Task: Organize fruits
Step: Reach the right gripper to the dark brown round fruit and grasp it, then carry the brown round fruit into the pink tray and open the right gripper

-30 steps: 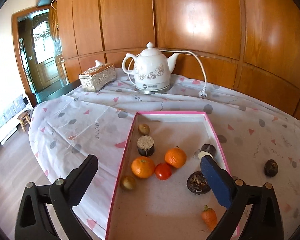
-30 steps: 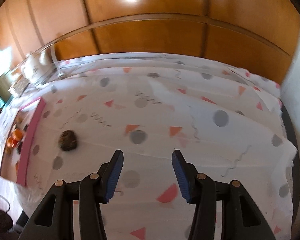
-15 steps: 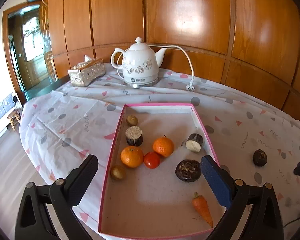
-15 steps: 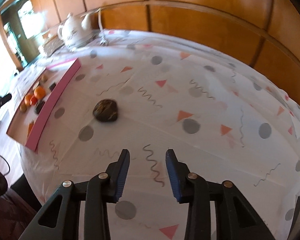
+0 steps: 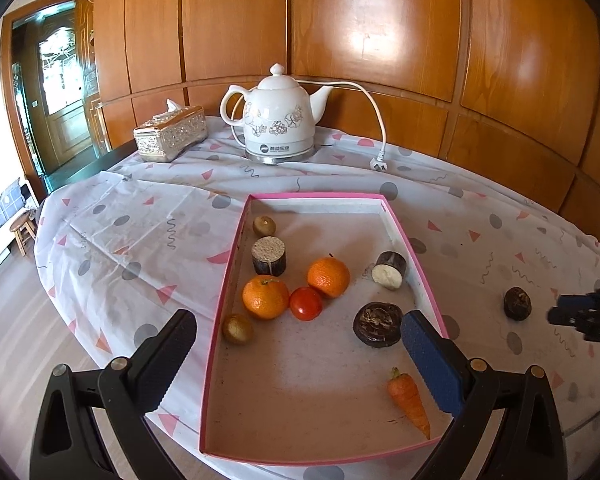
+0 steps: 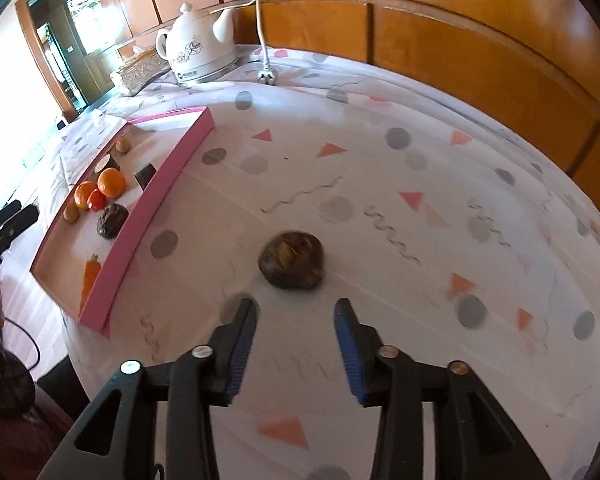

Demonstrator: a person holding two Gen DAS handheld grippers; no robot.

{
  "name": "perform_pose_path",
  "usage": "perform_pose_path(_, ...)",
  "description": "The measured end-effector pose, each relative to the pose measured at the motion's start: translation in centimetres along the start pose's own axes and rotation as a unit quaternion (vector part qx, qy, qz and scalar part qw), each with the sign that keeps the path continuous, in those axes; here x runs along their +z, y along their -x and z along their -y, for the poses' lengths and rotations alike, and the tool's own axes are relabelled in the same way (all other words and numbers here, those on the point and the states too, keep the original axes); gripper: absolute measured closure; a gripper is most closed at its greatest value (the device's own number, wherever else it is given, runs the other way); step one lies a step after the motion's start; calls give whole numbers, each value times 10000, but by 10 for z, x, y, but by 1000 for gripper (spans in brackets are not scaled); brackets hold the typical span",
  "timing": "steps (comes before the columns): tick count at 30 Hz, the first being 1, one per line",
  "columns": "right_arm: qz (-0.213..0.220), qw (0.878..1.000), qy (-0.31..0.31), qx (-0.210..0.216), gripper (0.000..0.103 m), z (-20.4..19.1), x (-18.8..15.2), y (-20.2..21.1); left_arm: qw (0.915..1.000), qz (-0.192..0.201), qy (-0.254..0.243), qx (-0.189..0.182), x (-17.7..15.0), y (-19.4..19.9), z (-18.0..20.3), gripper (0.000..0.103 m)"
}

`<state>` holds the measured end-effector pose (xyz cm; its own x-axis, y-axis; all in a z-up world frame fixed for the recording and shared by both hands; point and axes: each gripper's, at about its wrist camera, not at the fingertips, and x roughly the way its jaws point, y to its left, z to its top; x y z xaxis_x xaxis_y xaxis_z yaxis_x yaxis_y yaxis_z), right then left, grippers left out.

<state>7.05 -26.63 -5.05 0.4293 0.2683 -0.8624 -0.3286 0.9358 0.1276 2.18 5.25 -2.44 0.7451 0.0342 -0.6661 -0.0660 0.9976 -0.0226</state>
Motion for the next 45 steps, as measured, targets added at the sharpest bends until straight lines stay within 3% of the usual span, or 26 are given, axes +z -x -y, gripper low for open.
perform_pose_path(3,-121,9999,-19,-58,57,-4,11,-19,10000,-50,3,48,-1,-2,-3,0)
perform_pose_path(5,-197,9997,-30,-110,49,-6,16,-29,9999,-78,42,50,-1,-3,-6,0)
perform_pose_path(16,-512,9965,286,-594,51,-19,28,-65,9992,-186,314,153,-3,-8,-22,0)
perform_pose_path(23,-464,9958,314,-718,53,-19,23,-64,9991,-236,325,160,-5,-9,-24,0)
perform_pose_path(45,-249,9993,-67,-267,53,-46,-4,-50,9979,-342,502,235,-10,-7,-33,0)
